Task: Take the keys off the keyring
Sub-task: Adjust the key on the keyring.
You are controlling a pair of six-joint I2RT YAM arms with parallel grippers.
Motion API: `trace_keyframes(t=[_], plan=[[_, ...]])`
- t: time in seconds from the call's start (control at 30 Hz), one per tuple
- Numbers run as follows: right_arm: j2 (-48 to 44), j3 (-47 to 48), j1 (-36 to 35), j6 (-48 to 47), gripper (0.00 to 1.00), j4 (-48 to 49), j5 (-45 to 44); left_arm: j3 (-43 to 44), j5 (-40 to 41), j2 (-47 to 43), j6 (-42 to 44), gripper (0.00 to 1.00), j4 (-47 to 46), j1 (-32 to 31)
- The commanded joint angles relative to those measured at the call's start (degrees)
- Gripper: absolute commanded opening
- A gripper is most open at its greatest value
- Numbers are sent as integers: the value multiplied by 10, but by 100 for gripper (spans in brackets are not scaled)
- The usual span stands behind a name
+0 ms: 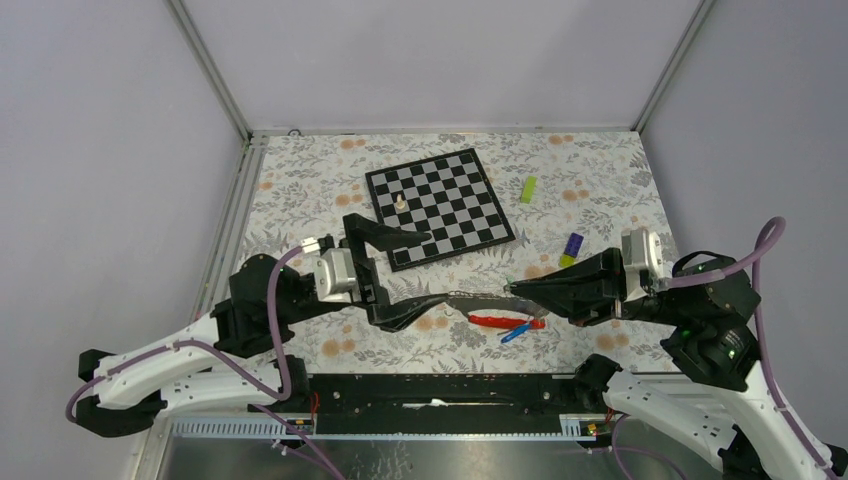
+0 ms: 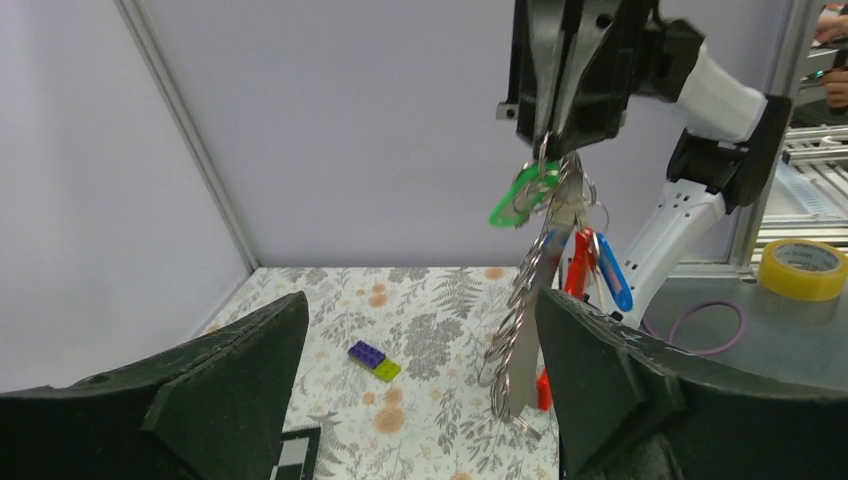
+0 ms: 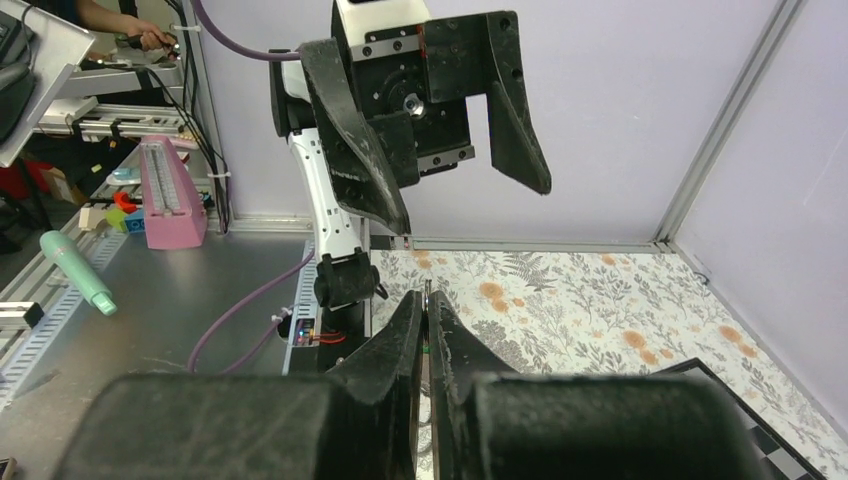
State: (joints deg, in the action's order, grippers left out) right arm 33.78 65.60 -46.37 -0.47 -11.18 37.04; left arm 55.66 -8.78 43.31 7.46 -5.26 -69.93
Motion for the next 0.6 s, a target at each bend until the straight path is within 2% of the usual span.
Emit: trace_keyframes(t=[0.0, 0.17, 0.4, 0.57], plan=[[-18, -30, 0, 44, 0, 96, 6, 2, -52, -10, 2, 90, -66, 1], [-26, -54, 0, 73, 0, 186, 74, 3, -69, -14, 12, 88, -66, 1], [1, -23, 0, 117, 0, 210, 193, -8, -56, -32, 10, 92, -54, 1], [-8, -39, 0, 86, 0, 214, 202, -6, -69, -37, 7, 90, -42, 1]])
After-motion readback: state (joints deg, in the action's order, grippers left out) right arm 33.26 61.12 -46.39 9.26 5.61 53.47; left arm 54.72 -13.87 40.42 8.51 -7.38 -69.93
